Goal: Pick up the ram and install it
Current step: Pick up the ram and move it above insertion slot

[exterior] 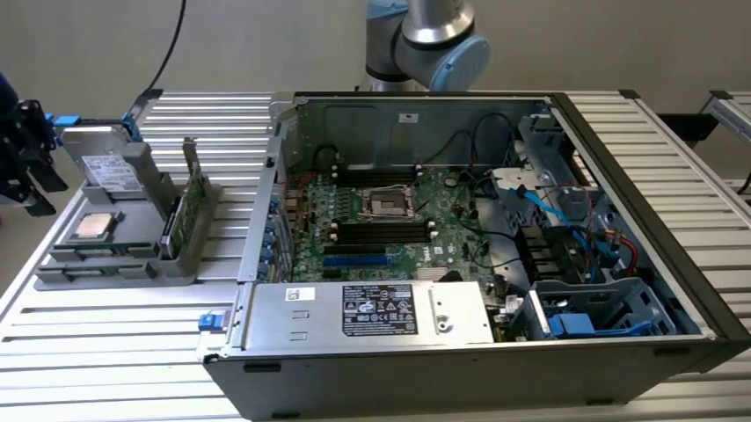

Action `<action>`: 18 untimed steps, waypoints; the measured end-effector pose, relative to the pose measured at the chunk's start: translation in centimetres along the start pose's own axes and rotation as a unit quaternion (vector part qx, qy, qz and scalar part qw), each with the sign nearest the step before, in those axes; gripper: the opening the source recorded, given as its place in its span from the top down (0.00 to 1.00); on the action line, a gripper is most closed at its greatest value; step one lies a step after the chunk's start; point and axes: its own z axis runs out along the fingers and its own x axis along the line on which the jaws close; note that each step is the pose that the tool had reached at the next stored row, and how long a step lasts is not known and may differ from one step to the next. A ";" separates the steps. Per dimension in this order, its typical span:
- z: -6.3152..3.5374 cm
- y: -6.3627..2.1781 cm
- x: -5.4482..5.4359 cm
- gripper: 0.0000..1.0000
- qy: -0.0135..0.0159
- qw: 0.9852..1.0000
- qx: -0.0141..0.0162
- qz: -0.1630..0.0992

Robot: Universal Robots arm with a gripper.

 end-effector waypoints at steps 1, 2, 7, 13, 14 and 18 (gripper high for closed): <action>0.17 0.01 0.1 0.55 0.000 1.000 0.000 0.000; 0.36 0.03 0.3 0.55 0.000 1.000 0.000 0.000; 1.26 0.05 0.7 0.55 0.000 1.000 0.000 -0.001; 2.36 0.06 0.9 0.55 0.000 1.000 0.000 -0.004; 2.53 0.06 1.0 0.55 0.000 1.000 0.000 -0.004; 3.25 0.07 1.2 0.55 0.000 1.000 0.000 -0.006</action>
